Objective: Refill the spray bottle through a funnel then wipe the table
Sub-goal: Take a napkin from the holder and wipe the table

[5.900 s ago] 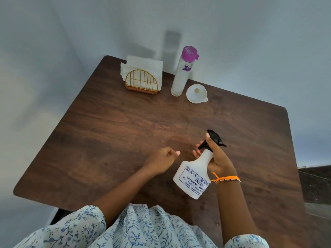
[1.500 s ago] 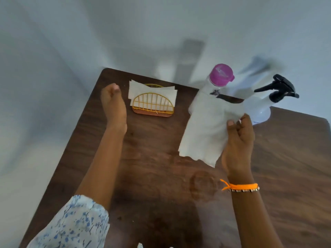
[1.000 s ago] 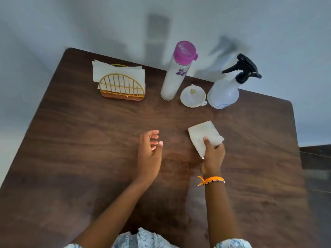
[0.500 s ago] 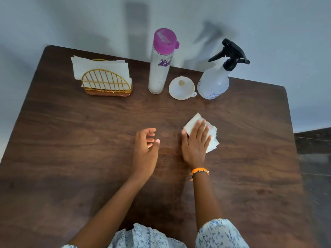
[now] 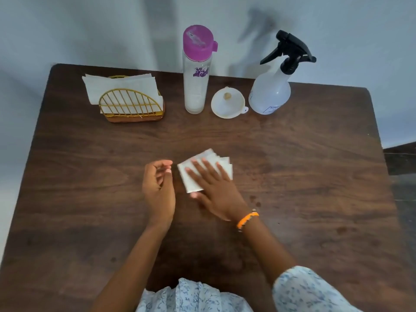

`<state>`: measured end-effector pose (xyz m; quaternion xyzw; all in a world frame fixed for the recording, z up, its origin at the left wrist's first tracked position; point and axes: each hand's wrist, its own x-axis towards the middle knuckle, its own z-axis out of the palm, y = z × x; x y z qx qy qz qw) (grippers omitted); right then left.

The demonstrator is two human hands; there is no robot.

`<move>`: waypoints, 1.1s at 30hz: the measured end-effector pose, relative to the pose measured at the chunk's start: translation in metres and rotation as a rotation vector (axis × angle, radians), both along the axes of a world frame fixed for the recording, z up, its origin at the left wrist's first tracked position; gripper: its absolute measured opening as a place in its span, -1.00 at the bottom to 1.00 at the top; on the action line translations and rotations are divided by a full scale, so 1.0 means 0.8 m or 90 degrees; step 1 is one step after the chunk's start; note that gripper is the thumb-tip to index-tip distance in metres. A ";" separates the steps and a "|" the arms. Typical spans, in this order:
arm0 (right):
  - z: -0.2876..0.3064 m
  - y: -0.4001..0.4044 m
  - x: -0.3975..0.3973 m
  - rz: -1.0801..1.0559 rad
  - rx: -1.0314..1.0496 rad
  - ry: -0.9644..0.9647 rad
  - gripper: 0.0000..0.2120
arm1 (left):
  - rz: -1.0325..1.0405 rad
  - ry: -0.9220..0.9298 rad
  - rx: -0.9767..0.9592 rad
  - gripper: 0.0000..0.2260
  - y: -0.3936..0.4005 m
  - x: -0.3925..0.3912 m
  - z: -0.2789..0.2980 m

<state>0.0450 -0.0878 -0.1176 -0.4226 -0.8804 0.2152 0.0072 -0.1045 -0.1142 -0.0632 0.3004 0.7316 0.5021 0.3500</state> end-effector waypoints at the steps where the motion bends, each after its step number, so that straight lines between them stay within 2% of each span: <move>1: 0.001 0.008 0.022 -0.035 -0.002 -0.016 -0.43 | -0.020 -0.001 0.001 -0.75 0.001 0.003 0.000; 7: 0.012 0.099 0.094 -0.289 -0.037 -0.077 -0.50 | -0.134 -0.003 0.008 -0.67 0.004 0.035 0.000; 12: 0.005 0.115 0.127 -0.520 -0.029 -0.074 -0.47 | -0.212 0.014 0.022 -0.67 0.002 0.059 0.002; 16: 0.003 0.099 0.108 -0.767 -0.006 -0.074 -0.39 | -0.213 0.015 0.015 -0.67 0.003 0.059 0.005; 18: 0.006 0.093 0.072 -0.802 -0.027 -0.051 -0.33 | -0.195 0.015 0.005 -0.68 0.007 0.050 0.007; 20: 0.006 0.088 0.025 -0.700 -0.052 -0.047 -0.33 | -0.164 0.015 -0.001 -0.69 0.011 0.037 0.006; 25: 0.007 0.075 -0.084 -0.275 -0.076 -0.064 -0.42 | -0.085 0.025 0.011 -0.66 0.017 0.017 0.001; 28: 0.003 0.058 -0.088 -0.024 -0.010 -0.081 -0.42 | -0.080 0.032 -0.004 -0.67 0.012 0.016 -0.002; 30: 0.002 0.047 -0.058 0.030 0.005 -0.025 -0.46 | -0.101 0.022 -0.021 -0.69 0.004 0.019 -0.005; 33: 0.004 0.048 0.009 -0.077 -0.007 -0.042 -0.41 | -0.155 0.020 -0.030 -0.69 -0.007 0.028 -0.007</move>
